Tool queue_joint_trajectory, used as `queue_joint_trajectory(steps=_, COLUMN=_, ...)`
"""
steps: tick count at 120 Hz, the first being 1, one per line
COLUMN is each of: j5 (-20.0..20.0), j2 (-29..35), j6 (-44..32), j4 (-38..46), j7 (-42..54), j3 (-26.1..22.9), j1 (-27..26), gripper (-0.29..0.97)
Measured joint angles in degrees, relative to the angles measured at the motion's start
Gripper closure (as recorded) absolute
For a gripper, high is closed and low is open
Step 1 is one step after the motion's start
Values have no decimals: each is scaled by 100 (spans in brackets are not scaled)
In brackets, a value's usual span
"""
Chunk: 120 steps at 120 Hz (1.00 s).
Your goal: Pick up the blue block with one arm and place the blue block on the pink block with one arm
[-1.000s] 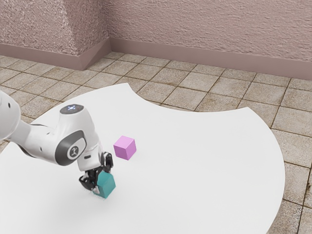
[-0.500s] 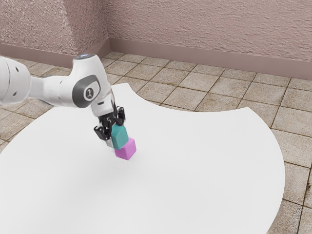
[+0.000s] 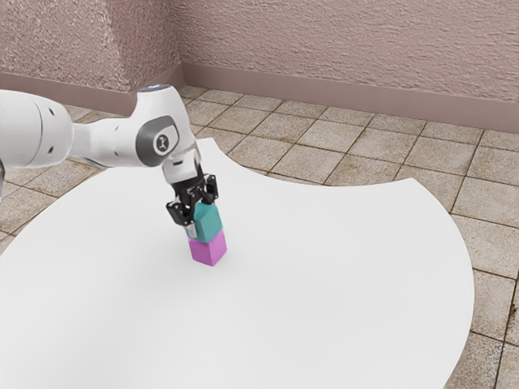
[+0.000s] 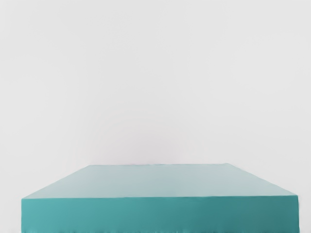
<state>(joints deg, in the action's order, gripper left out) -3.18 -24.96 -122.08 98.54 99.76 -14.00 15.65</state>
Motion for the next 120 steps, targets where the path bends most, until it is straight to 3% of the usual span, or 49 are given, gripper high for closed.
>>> queue_joint_trajectory(steps=13, j5=0, j2=-92, j6=36, j4=-83, j7=66, j3=39, j1=1, gripper=32)
queue_joint_trajectory(steps=47, j5=2, j2=-151, j6=114, j4=-102, j7=183, j3=47, j1=10, gripper=9)
queue_joint_trajectory(steps=70, j5=3, j2=180, j6=208, j4=-95, j7=238, j3=52, j1=300, gripper=4)
queue_joint_trajectory(steps=78, j5=2, j2=533, j6=309, j4=-85, j7=253, j3=48, j1=489, gripper=3)
queue_joint_trajectory(steps=101, j5=88, j2=2884, j6=1796, j4=6, j7=-127, j3=9, j1=362, gripper=1)
queue_joint_trajectory(steps=120, j5=490, j2=3075, j6=2910, j4=-120, j7=-965, j3=23, j1=-153, gripper=1)
